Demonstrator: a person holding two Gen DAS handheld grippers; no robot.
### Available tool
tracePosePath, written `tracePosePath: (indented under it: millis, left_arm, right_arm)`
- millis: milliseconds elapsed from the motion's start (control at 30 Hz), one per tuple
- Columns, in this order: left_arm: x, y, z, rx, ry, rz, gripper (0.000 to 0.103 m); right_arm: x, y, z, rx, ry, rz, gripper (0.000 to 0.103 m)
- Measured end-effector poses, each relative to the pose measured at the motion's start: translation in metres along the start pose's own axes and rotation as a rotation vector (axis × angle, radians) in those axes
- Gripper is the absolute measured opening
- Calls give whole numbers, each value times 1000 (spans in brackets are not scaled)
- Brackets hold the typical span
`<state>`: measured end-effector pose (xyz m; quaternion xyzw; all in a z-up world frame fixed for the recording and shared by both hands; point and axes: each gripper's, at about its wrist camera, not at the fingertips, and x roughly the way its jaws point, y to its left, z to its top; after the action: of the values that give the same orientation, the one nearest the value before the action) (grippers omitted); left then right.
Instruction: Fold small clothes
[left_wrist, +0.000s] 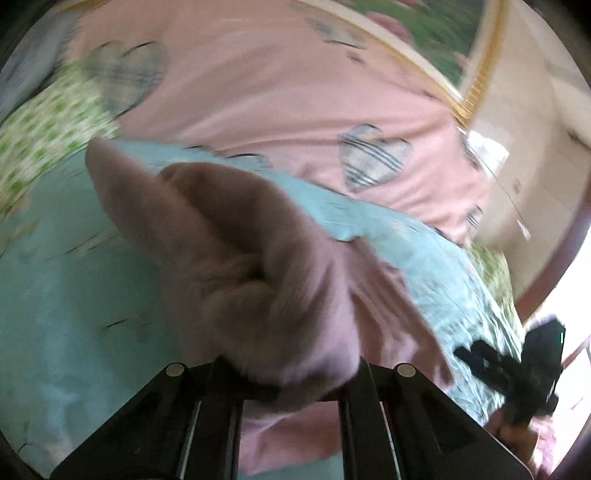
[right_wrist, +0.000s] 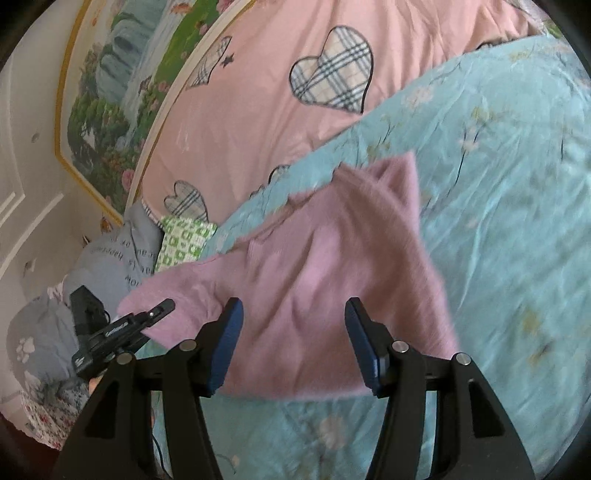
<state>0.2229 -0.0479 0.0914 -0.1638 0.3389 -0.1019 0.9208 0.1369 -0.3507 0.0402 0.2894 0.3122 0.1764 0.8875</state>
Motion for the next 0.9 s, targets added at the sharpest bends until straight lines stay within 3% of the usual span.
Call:
tracePosePath:
  millis: [100,233,367,567,900]
  left_arm:
    - [17,-45,-8,103,26,-56,7]
    - [52,-94,-42,242,122,-103,7]
    - [75,-110,-78,318,192,-70,7]
    - [61,-95,-75,255,154,-108,7]
    - [28,-101,-64,282,65,-146,7]
  right_arm:
    - [-5,-8,21,10,-22,14,58]
    - [7,-22,40,46,8,34,59]
    - [38,-37,46,119,98,89,59]
    - [85,-36,44,132,226,113,62]
    - [109,-9,56,111,273,226,64]
